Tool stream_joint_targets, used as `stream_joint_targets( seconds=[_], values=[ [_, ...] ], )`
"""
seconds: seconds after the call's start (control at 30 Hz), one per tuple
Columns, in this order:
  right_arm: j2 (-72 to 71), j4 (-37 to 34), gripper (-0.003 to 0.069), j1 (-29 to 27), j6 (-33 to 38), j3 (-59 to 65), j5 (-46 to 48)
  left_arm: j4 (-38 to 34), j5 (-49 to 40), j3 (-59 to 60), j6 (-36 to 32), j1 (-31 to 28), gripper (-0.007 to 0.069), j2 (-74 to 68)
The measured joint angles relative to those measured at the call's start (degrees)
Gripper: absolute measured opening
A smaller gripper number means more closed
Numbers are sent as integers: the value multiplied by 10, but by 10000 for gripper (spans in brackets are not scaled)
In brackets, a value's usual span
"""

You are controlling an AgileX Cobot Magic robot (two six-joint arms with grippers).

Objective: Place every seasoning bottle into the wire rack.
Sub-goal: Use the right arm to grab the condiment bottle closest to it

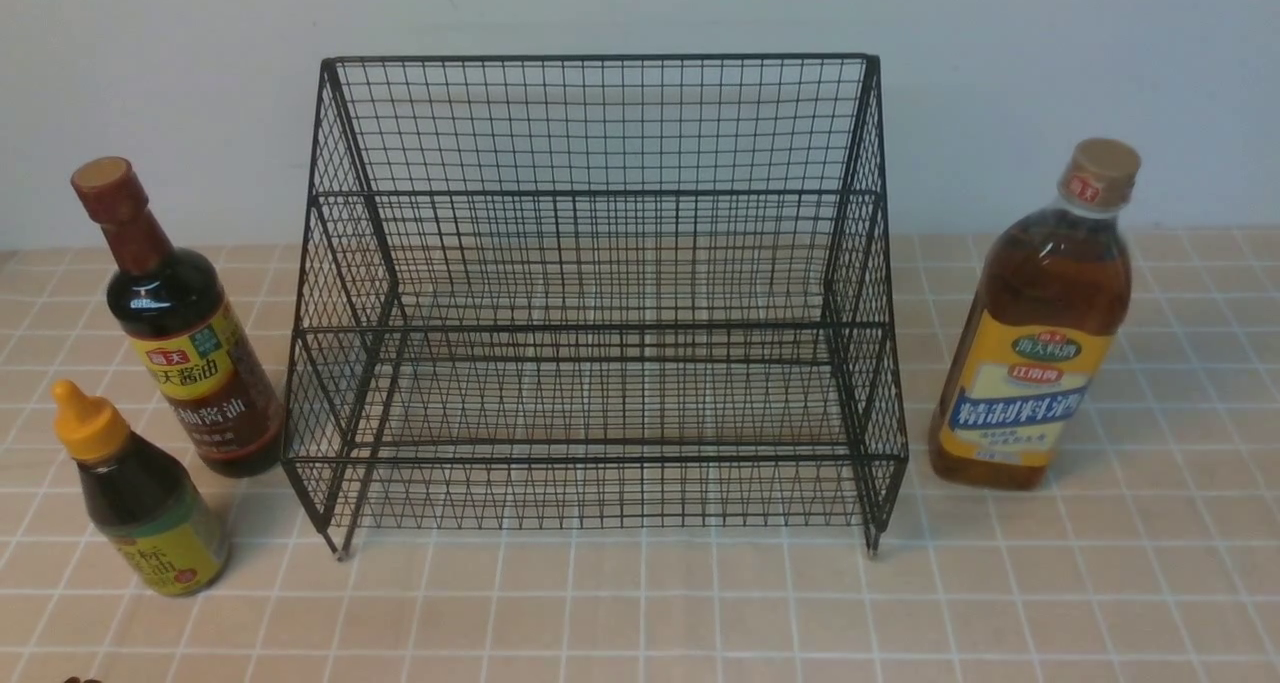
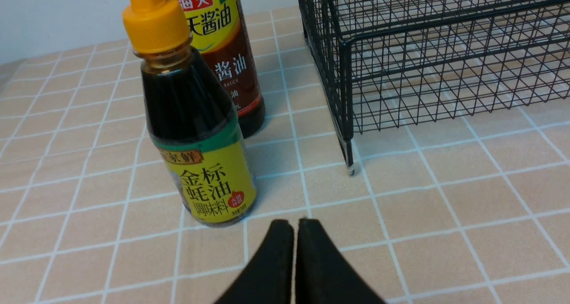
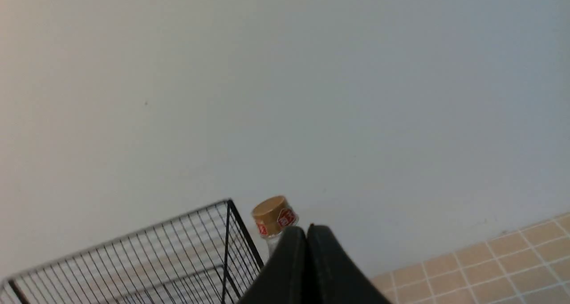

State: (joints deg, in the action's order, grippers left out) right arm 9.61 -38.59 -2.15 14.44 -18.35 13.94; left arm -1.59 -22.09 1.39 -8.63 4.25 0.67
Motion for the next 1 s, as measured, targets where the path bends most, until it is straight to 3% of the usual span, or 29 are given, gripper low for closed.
stream_joint_targets(
  seconds=[0.1, 0.4, 0.53, 0.57, 0.73, 0.83, 1.0],
  values=[
    [111, 16, -14, 0, 83, -81, 65, 0, 0, 0, 0, 0, -7, 0],
    [351, -34, 48, 7, 246, -238, 87, 0, 0, 0, 0, 0, -7, 0],
    [460, -95, 209, 43, 330, -310, 85, -1, 0, 0, 0, 0, -7, 0],
    [460, -97, 209, 45, 330, -310, 84, -1, 0, 0, 0, 0, -7, 0],
    [548, -113, 477, 76, 383, -350, 38, -1, 0, 0, 0, 0, -7, 0],
    [581, -119, 576, 79, 387, -351, 17, -1, 0, 0, 0, 0, -7, 0],
    [627, -125, 643, 79, 388, -351, 38, -1, 0, 0, 0, 0, -7, 0]
  ],
)
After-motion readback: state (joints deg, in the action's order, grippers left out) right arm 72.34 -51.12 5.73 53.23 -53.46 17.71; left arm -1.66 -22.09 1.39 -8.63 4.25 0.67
